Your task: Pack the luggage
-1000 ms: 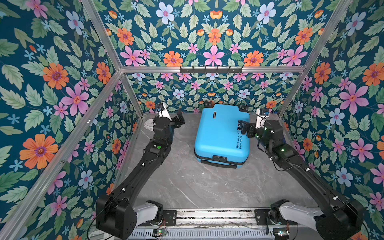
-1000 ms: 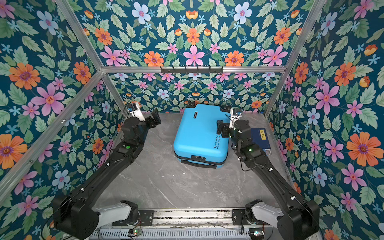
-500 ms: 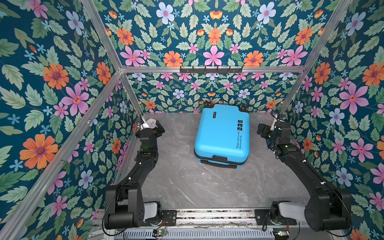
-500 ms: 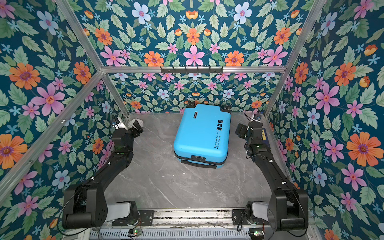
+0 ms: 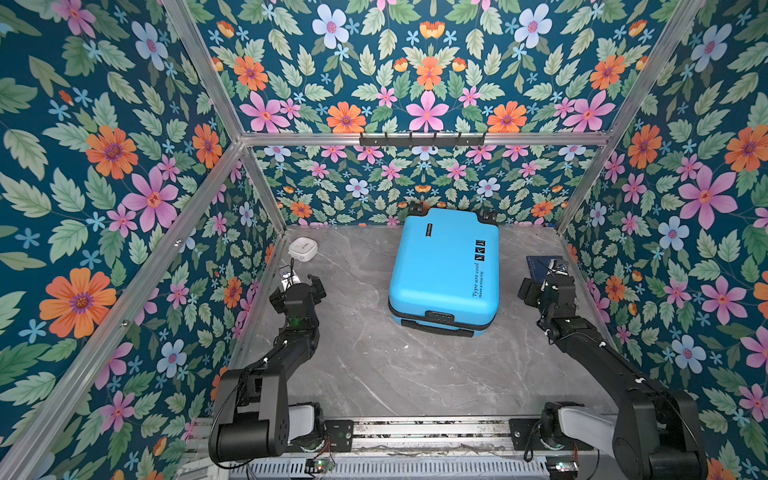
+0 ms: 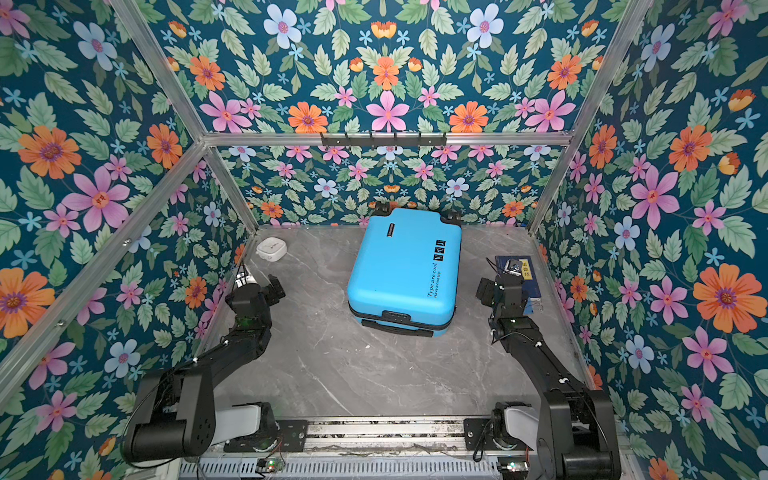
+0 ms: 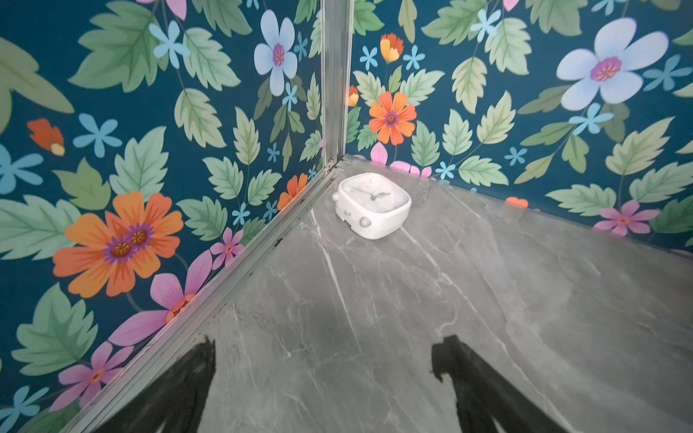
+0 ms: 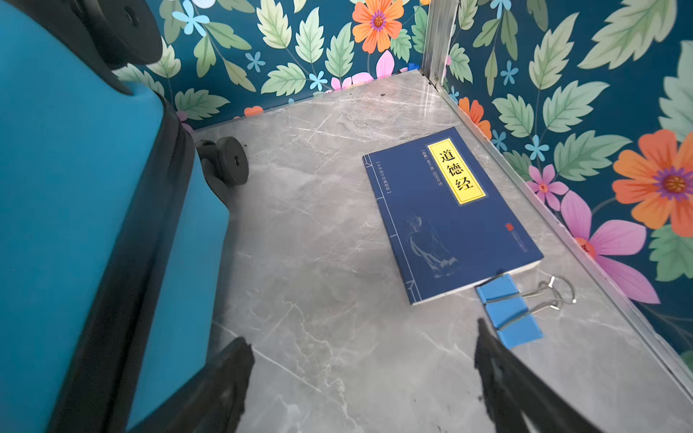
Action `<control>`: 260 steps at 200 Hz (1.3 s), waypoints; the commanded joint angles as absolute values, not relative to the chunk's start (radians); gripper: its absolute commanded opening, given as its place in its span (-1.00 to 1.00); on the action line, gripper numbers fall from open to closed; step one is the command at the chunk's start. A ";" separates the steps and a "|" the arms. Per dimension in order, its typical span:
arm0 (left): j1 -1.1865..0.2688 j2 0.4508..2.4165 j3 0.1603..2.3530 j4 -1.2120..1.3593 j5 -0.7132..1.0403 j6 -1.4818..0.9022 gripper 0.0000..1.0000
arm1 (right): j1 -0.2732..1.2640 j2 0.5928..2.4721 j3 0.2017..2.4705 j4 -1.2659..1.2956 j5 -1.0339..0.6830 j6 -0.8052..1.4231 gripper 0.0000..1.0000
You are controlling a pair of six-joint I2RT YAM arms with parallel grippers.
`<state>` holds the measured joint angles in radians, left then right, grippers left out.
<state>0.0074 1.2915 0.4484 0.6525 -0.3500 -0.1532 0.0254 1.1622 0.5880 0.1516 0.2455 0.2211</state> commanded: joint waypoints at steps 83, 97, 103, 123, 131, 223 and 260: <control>0.008 1.508 0.204 1.288 -0.260 -0.105 0.99 | 0.028 1.153 0.282 0.711 0.215 0.069 0.90; 0.006 1.562 0.177 1.392 -0.203 -0.078 0.99 | 0.028 1.182 0.290 0.724 0.190 0.055 0.91; 0.006 1.588 0.168 1.429 -0.193 -0.076 0.99 | 0.028 1.196 0.287 0.736 0.184 0.053 0.92; 0.006 1.609 0.148 1.487 -0.201 -0.081 1.00 | 0.028 1.259 0.243 0.863 0.182 0.054 0.94; 0.005 1.601 0.148 1.475 -0.206 -0.086 1.00 | 0.028 1.292 0.221 0.929 0.180 0.051 0.94; 0.000 1.618 0.252 1.324 -0.166 -0.055 1.00 | 0.023 1.439 0.297 0.906 0.197 0.072 0.98; -0.002 1.618 0.254 1.319 -0.174 -0.052 1.00 | 0.022 1.445 0.297 0.921 0.198 0.072 0.98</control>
